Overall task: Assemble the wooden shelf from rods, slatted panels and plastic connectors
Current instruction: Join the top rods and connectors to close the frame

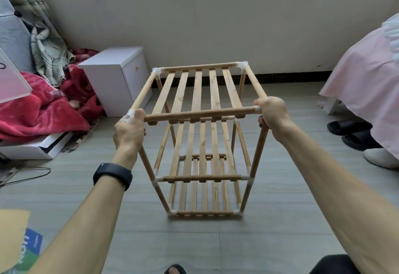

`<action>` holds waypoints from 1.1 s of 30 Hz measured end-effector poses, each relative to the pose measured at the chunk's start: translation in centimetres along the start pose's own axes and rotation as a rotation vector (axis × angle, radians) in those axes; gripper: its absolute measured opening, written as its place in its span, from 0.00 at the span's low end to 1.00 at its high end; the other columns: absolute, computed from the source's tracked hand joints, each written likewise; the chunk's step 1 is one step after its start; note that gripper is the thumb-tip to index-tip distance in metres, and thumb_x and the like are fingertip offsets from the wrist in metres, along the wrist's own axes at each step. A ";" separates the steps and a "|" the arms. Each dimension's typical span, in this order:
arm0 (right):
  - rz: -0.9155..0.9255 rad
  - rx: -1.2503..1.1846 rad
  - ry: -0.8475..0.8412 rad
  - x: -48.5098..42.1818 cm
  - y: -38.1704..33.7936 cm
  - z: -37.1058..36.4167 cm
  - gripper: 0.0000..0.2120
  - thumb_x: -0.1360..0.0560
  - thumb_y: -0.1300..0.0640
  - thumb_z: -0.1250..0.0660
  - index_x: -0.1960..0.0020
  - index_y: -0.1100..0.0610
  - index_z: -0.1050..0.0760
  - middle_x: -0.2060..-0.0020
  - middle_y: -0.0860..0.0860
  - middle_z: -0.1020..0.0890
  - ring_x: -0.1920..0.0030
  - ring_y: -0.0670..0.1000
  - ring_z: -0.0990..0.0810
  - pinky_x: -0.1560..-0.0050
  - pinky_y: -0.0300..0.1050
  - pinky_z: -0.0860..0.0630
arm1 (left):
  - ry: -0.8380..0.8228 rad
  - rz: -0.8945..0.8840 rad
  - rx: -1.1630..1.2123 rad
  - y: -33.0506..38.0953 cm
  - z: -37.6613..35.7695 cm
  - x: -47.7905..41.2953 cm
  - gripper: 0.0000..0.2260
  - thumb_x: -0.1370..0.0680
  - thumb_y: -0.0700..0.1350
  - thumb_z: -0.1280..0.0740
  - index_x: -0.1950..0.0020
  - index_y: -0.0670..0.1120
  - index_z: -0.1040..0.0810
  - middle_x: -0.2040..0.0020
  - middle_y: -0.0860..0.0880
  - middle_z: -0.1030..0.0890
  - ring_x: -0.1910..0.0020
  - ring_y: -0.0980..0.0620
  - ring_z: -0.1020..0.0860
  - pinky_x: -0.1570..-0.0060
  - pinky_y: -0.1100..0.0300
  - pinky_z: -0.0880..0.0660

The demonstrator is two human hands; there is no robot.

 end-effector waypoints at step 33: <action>-0.234 -0.342 -0.337 0.3 0.7 0.0 0.33 0.21 0.32 0.45 0.38 0.60 0.24 0.52 0.57 0.15 0.52 0.54 0.20 0.51 0.50 0.26 | 0.018 -0.007 0.133 -0.4 1.7 -0.5 0.13 0.21 0.53 0.35 0.39 0.50 0.27 0.53 0.51 0.17 0.58 0.50 0.16 0.61 0.54 0.22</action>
Point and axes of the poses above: each hand's wrist, its own x-axis away from the middle knuckle, its own z-axis out of the back of the hand, y = z × x, the point moved 3 cm from there along -x, towards the middle knuckle
